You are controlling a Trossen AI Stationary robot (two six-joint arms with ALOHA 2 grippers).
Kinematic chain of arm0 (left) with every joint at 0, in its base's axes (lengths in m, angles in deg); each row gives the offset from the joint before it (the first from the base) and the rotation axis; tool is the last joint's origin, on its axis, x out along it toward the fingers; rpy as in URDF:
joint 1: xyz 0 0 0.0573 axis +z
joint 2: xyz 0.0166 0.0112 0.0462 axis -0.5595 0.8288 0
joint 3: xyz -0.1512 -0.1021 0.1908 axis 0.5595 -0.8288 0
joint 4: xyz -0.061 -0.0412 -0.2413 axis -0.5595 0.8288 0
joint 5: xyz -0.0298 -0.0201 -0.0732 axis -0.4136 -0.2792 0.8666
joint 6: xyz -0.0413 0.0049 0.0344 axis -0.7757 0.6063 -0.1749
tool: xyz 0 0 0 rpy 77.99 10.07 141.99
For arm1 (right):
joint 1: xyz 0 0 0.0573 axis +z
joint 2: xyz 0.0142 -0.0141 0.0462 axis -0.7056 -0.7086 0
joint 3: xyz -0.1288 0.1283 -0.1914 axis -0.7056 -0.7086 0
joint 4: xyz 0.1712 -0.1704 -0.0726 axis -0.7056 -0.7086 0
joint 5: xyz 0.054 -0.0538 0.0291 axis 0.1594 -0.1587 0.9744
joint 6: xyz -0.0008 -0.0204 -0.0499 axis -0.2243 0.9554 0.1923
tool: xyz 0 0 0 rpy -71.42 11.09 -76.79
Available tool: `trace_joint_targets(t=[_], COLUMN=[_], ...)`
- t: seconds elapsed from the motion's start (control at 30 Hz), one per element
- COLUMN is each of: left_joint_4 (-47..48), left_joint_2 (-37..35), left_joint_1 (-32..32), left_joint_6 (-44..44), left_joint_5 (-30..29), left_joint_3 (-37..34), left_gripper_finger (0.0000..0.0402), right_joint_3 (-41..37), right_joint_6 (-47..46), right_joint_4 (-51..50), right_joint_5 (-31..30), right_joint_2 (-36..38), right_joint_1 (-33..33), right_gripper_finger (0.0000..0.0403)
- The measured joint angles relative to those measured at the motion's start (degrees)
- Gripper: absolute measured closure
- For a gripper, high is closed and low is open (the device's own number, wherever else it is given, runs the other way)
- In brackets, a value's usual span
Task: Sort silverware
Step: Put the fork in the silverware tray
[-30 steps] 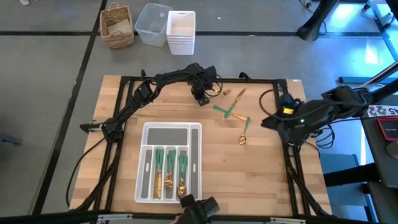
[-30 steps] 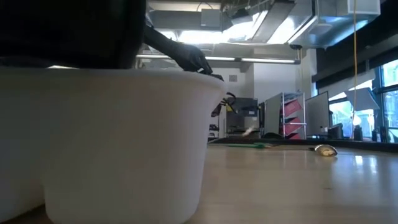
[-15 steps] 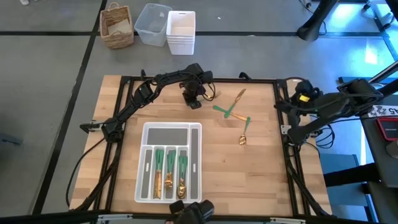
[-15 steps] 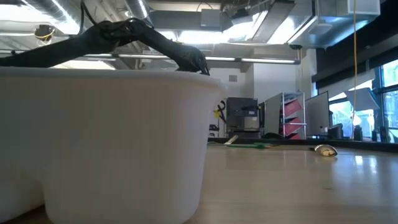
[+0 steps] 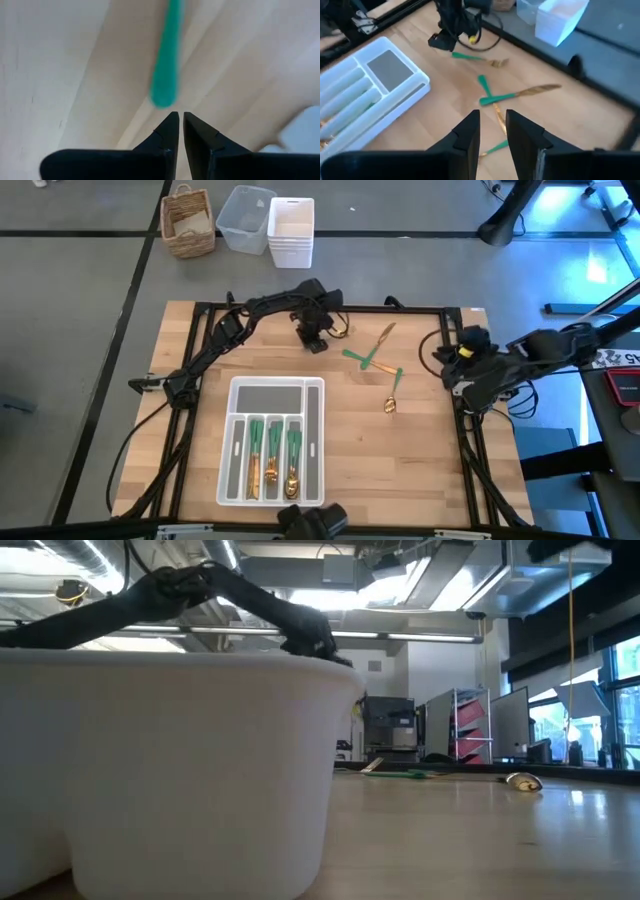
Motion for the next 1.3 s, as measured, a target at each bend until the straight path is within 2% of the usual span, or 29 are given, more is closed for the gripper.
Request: trace_joint_targets(t=[0.2,0.3,0.4,0.53,0.7,0.87,1.1,1.3], left_joint_4=[-9.6,-17.2,-24.6,-26.2,-26.2,-31.2,-31.6,-31.8], left_joint_2=[-2.1,-2.3,-2.4,-2.4,-2.4,-2.3,-1.1,-0.5], left_joint_1=[-1.3,-2.0,-2.9,-4.1,-4.4,-4.0,-2.8,-2.8], left_joint_6=[-0.1,-0.1,3.7,8.7,11.2,5.9,1.6,1.9], left_joint_5=[0.9,0.9,0.8,-2.1,-7.3,-9.4,-9.2,-7.2], left_joint_3=[0.0,0.0,-1.1,-2.4,-4.2,-6.2,-6.1,-6.1], left_gripper_finger=[0.0383,0.0383,0.0382,0.0375,0.0325,0.0286,0.0285,0.029], right_joint_3=[-20.2,-29.4,-36.8,-43.4,-47.0,-47.6,-47.7,-47.7], right_joint_6=[-2.2,-1.9,-2.7,-6.3,-8.4,-8.4,-8.4,-8.4], right_joint_4=[19.6,29.9,37.9,45.4,49.6,49.9,51.1,51.1], right_joint_5=[3.5,4.2,5.5,8.8,10.6,10.5,10.5,10.5], right_joint_2=[8.4,12.0,13.7,14.1,14.0,13.8,13.7,13.8], right_joint_1=[0.0,0.0,0.0,0.0,0.0,0.0,0.0,0.0], right_gripper_finger=[0.0308,0.0308,0.0308,0.0308,0.0308,0.0308,0.0308,0.0308])
